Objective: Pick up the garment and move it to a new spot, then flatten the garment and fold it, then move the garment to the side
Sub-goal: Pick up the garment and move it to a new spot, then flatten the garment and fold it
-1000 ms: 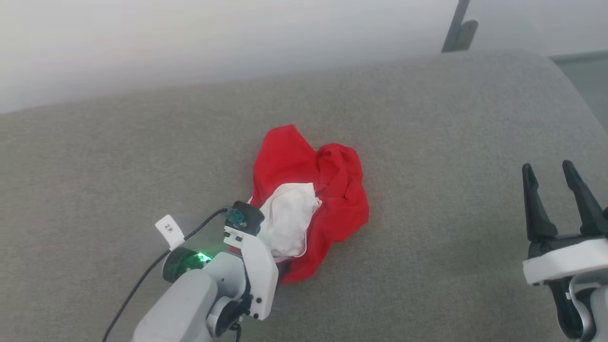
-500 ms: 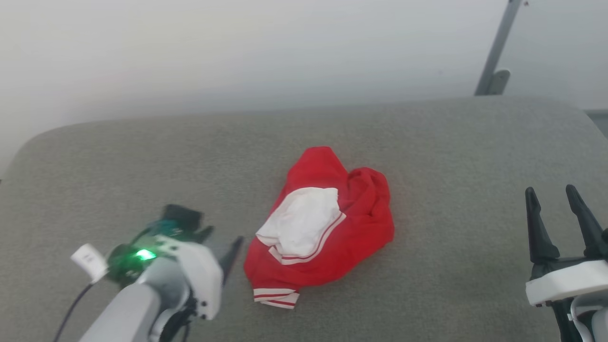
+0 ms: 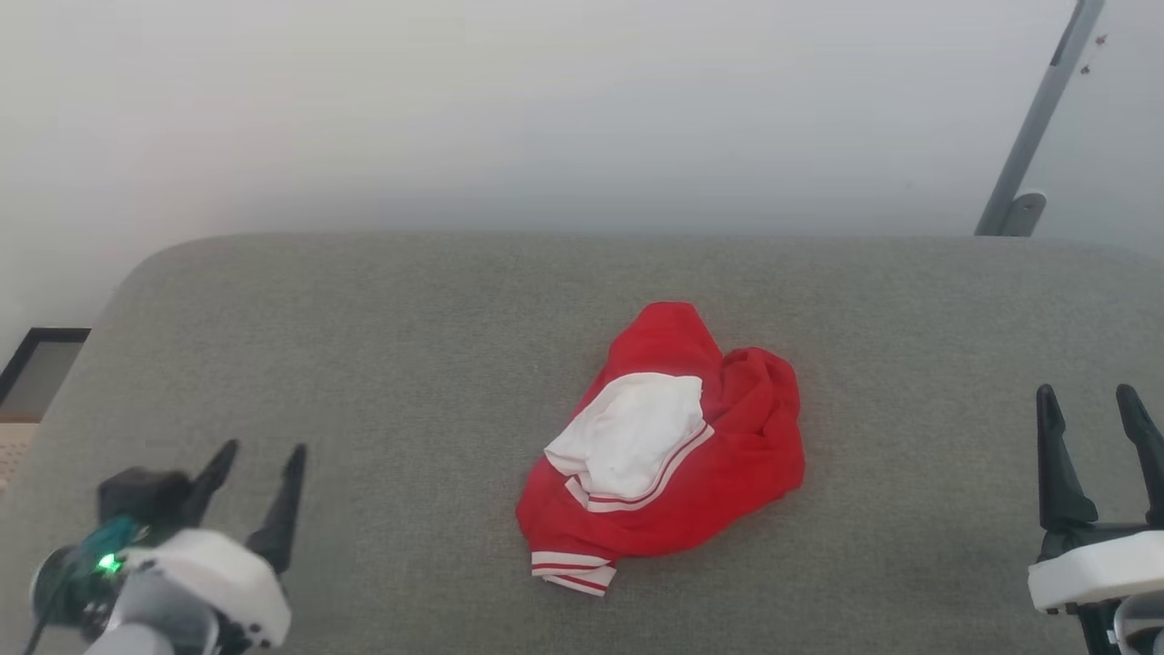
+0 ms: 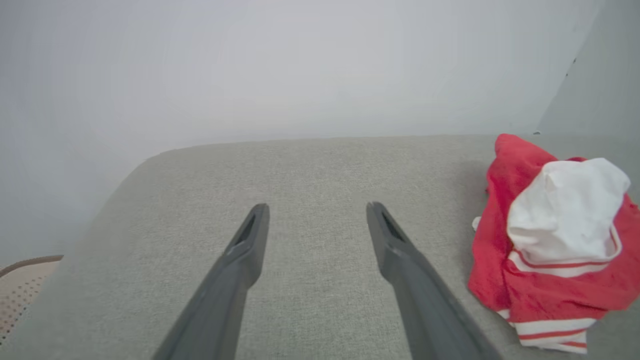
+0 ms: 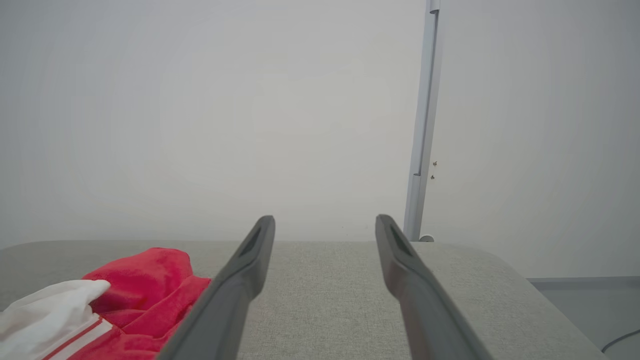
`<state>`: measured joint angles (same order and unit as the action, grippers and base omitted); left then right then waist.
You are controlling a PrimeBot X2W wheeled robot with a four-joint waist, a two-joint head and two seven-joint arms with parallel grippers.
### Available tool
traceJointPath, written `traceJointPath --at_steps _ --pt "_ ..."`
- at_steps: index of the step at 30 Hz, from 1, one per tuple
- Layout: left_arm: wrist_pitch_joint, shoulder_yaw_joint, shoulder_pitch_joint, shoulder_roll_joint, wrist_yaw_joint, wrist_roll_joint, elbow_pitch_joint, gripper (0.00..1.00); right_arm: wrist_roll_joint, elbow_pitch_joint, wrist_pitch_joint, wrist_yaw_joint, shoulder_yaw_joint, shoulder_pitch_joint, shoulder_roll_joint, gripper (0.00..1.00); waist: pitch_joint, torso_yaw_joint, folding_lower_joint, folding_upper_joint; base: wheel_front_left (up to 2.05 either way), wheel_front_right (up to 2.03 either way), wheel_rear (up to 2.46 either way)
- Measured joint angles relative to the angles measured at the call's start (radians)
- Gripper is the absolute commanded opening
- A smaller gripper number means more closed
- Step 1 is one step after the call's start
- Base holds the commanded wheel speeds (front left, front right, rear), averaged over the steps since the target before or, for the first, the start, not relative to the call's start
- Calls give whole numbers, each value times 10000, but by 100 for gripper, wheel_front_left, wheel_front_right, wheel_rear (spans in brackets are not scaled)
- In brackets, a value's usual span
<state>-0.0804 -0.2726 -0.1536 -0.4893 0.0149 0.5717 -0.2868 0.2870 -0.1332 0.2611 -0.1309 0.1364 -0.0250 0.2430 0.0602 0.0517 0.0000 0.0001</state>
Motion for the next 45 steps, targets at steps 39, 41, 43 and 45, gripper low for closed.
traceJointPath --at_steps 39,41,43,45 --pt "1231 -675 -94 -635 374 301 3689 100 213 267 0 0 -295 -166 48 100 -661 -834 0 0 0 0 0" --pt "1524 -895 -377 -616 441 247 3822 100 230 311 0 0 -320 -254 58 100 -856 -1033 0 0 0 0 0" --pt "1820 -1097 -593 -474 441 213 3881 100 314 322 0 0 -337 -328 50 100 -1067 -1230 0 0 0 0 0" --pt "2153 -1267 -887 -407 472 247 3870 100 347 337 0 0 -349 -426 50 100 -1298 -1420 0 0 0 0 0"
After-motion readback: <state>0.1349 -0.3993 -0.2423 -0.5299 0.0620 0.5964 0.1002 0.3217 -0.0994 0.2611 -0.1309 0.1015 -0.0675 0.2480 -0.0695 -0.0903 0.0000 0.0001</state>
